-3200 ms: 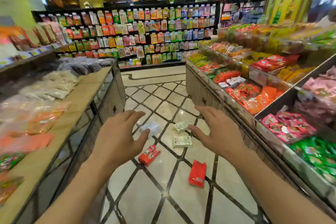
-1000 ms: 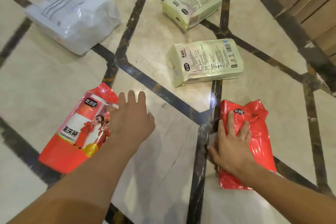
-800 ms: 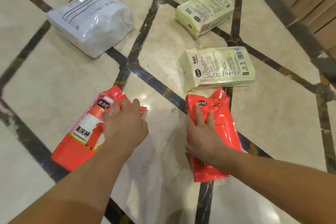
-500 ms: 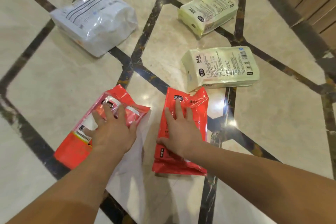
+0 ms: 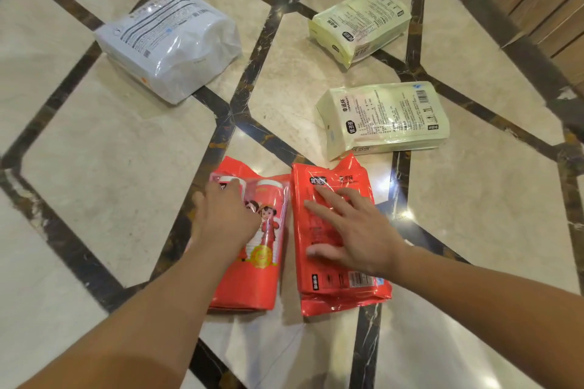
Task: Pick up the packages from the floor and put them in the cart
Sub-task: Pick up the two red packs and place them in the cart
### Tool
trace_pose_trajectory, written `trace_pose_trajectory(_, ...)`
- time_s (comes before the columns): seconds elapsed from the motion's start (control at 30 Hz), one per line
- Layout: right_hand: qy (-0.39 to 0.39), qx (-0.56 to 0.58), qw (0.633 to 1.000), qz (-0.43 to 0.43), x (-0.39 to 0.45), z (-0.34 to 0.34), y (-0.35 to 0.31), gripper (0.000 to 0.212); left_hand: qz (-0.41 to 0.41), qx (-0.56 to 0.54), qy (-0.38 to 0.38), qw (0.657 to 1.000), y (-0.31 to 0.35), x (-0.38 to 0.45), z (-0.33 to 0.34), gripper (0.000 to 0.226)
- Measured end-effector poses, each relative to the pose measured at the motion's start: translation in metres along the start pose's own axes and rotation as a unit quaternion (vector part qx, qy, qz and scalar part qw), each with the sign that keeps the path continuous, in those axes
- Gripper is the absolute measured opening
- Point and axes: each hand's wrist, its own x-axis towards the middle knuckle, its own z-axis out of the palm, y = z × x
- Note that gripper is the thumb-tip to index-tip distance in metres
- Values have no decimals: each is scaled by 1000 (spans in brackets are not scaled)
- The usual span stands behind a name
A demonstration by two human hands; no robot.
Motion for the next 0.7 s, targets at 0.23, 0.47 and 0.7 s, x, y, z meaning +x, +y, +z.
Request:
trace_pose_trajectory(0.23,24,258,888,380,-11,-19,23,122,-113,-92,-26,989,-56,0,5,126)
trace_pose_trajectory(0.47,-13,471,795,382,-7,9,14,72,-146,-223,-48,963,-45,7,33,106)
trace_pose_trajectory(0.7,90,461,794,386,0,25,11,105,-98,-271,18,957,-34,-11,22,97)
